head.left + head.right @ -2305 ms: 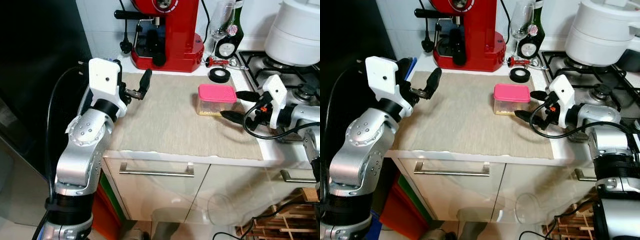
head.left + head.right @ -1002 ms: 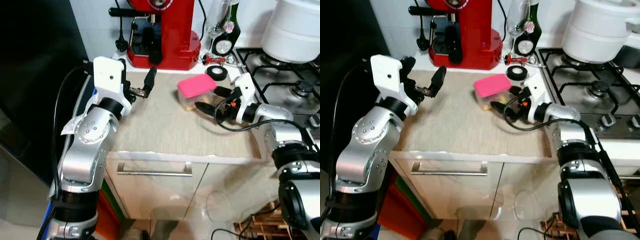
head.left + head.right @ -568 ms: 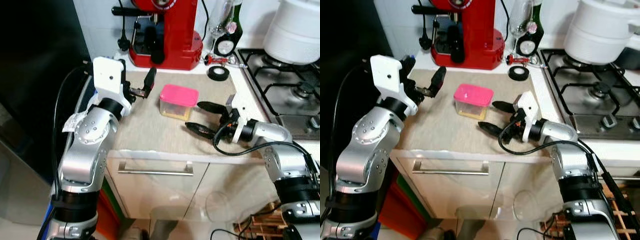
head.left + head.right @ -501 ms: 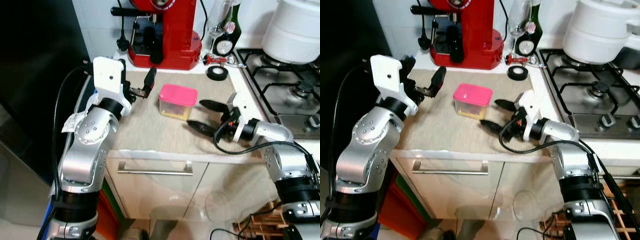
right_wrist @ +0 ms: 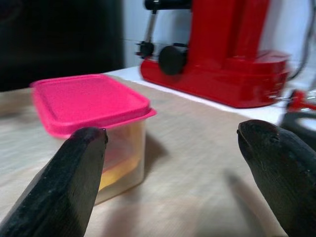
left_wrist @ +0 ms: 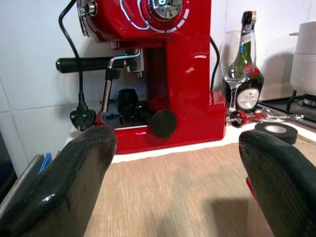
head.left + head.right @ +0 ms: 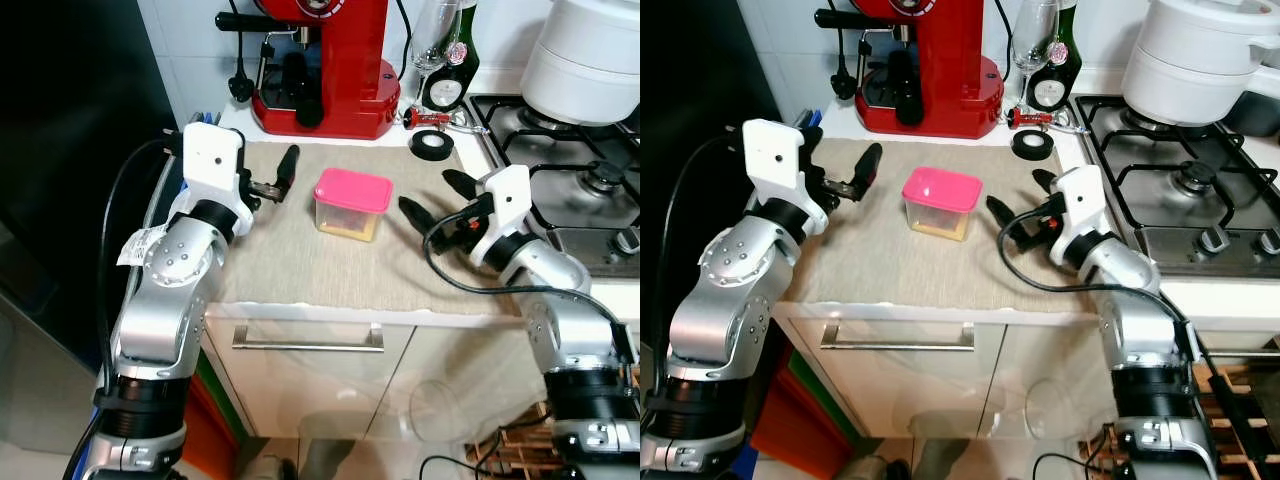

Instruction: Restocking fridge

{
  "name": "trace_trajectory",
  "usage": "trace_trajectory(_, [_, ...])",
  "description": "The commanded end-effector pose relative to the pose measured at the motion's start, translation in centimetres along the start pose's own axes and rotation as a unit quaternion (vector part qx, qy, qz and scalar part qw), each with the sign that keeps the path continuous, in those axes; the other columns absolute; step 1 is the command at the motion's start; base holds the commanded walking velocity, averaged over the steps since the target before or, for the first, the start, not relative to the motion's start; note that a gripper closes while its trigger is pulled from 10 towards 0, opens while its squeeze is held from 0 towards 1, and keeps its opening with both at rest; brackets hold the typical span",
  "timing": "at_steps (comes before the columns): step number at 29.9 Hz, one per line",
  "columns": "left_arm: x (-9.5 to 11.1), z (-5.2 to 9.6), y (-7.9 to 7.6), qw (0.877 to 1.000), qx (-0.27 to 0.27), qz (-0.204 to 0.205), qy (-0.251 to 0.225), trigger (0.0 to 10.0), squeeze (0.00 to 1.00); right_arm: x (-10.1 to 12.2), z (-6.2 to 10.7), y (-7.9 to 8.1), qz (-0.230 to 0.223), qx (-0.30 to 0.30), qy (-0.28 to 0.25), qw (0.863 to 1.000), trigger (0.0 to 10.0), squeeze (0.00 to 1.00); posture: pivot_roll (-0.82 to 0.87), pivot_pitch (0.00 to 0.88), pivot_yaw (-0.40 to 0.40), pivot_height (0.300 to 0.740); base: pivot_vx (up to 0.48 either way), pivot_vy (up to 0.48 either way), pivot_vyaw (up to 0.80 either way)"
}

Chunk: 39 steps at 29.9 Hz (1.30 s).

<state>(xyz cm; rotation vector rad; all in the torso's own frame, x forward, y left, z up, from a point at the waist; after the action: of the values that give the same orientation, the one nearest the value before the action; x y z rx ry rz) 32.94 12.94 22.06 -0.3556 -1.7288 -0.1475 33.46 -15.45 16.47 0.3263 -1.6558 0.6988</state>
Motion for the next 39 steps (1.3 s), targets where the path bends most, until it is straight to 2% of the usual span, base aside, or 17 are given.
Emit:
trace_trajectory(1, [-0.2,0.1,0.1,1.0,0.001,0.0,0.003,10.0,0.0,0.0,0.1,-0.1,-0.009,0.007,-0.001,1.0,10.0,0.0,-0.05,0.002,0.027,0.74,0.0,0.0,0.0])
trace_trajectory(3, [-0.3,0.0,-0.1,1.0,-0.004,-0.002,0.003,10.0,0.0,-0.6,0.2,0.2,-0.03,0.046,0.011,0.998,10.0,0.0,-0.04,0.0,0.033,0.74,0.0,0.0,0.0])
trace_trajectory(5, [-0.2,0.0,0.0,1.0,-0.006,-0.003,0.003,10.0,0.0,-0.8,0.2,0.1,-0.032,0.068,0.018,0.997,10.0,0.0,-0.03,0.003,0.034,0.74,0.0,0.0,0.0])
trace_trajectory(7, [-0.1,0.0,0.2,1.0,-0.002,-0.003,0.002,10.0,0.0,-0.6,0.1,-0.7,-0.021,0.076,0.025,0.997,10.0,0.0,-0.03,0.007,0.036,0.74,0.0,0.0,0.0])
trace_trajectory(9, [-0.1,0.0,0.2,1.0,-0.002,-0.003,0.002,10.0,0.0,-0.6,0.1,-0.7,-0.021,0.076,0.025,0.997,10.0,0.0,-0.03,0.007,0.036,0.74,0.0,0.0,0.0])
trace_trajectory(14, [-0.1,0.0,0.1,1.0,-0.002,-0.001,0.001,10.0,0.0,-0.8,-0.6,-2.0,0.019,0.081,0.048,0.995,10.0,0.0,-0.03,0.014,0.034,0.74,0.0,0.0,0.0])
trace_trajectory(23, [-0.2,-0.1,-0.2,1.0,-0.008,0.003,0.001,10.0,0.0,-0.9,-2.0,-1.1,0.011,0.139,0.044,0.989,10.0,0.0,-0.03,0.019,0.037,0.74,0.0,0.0,0.0])
trace_trajectory(35, [-0.1,-0.3,-0.2,1.0,-0.009,0.003,-0.001,10.0,0.0,-0.1,-3.1,-1.0,0.014,0.159,0.027,0.987,10.0,0.0,-0.03,0.018,0.036,0.74,0.0,0.0,0.0])
trace_trajectory(39, [-0.1,-0.3,-0.3,1.0,-0.01,0.004,-0.002,10.0,0.0,0.3,-3.7,-0.5,-0.002,0.181,0.016,0.983,10.0,0.0,-0.03,0.017,0.036,0.74,0.0,0.0,0.0])
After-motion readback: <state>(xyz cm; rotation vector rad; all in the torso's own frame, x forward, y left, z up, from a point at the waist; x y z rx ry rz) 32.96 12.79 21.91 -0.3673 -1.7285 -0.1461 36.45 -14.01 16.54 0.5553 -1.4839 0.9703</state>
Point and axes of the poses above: a point about 5 cm out from each wrist's last joint towards the gripper, its own z axis pointing back from the gripper into the wrist, its own x axis along the axis of the wrist's last joint, y = z × x, the point moved 2 cm from there along -z, pointing out of the wrist towards the gripper, and after that the axes turned 11 degrees about z, right-handed, at the moved point
